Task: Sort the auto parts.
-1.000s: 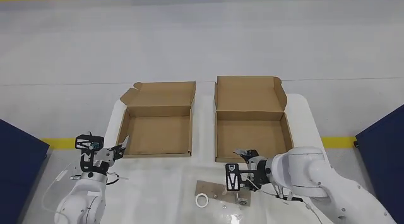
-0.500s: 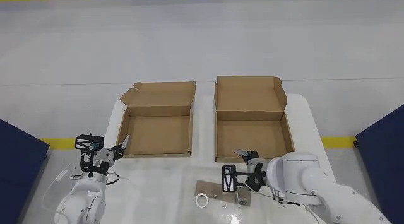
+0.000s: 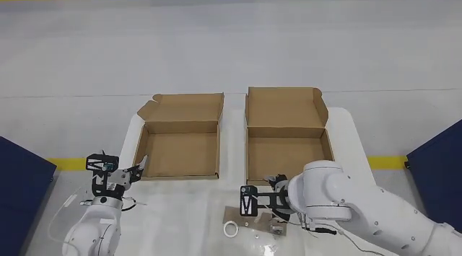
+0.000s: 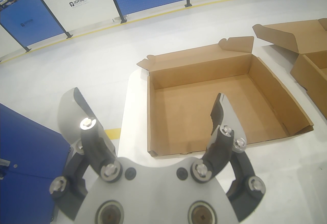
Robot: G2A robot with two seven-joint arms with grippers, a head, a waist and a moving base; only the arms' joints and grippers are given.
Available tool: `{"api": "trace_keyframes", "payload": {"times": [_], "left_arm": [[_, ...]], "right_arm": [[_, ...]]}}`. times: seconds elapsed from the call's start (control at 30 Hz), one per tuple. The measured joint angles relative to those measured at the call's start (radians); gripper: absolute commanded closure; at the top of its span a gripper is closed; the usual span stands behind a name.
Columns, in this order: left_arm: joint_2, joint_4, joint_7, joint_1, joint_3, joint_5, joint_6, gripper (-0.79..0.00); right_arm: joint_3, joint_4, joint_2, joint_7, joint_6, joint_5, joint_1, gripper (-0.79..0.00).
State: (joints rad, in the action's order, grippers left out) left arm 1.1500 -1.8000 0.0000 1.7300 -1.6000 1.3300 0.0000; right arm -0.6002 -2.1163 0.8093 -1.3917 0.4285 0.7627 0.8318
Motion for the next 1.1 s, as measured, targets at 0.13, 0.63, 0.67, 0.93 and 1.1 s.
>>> {"api": "trace_keyframes", "payload": {"times": [0.13,0.63,0.67,0.93,1.1], "left_arm": [[0.0,0.0,0.0,0.0,0.0,0.0,0.0,-0.785],[0.0,0.0,0.0,0.0,0.0,0.0,0.0,-0.785],[0.0,0.0,0.0,0.0,0.0,0.0,0.0,-0.785],[0.0,0.0,0.0,0.0,0.0,0.0,0.0,-0.785],[0.0,0.0,0.0,0.0,0.0,0.0,0.0,-0.785]], "right_arm": [[-0.002,0.0,0.0,0.001,0.001,0.002,0.003,-0.785],[0.053,-0.069,0.007,-0.128,-0.129,-0.036,-0.044,-0.785],[0.069,-0.065,0.008,-0.143,-0.145,-0.057,-0.062,-0.785],[0.184,0.0,0.017,-0.144,-0.205,-0.104,-0.141,-0.785],[0.241,0.016,0.029,-0.144,-0.24,-0.114,-0.167,-0.785]]}}
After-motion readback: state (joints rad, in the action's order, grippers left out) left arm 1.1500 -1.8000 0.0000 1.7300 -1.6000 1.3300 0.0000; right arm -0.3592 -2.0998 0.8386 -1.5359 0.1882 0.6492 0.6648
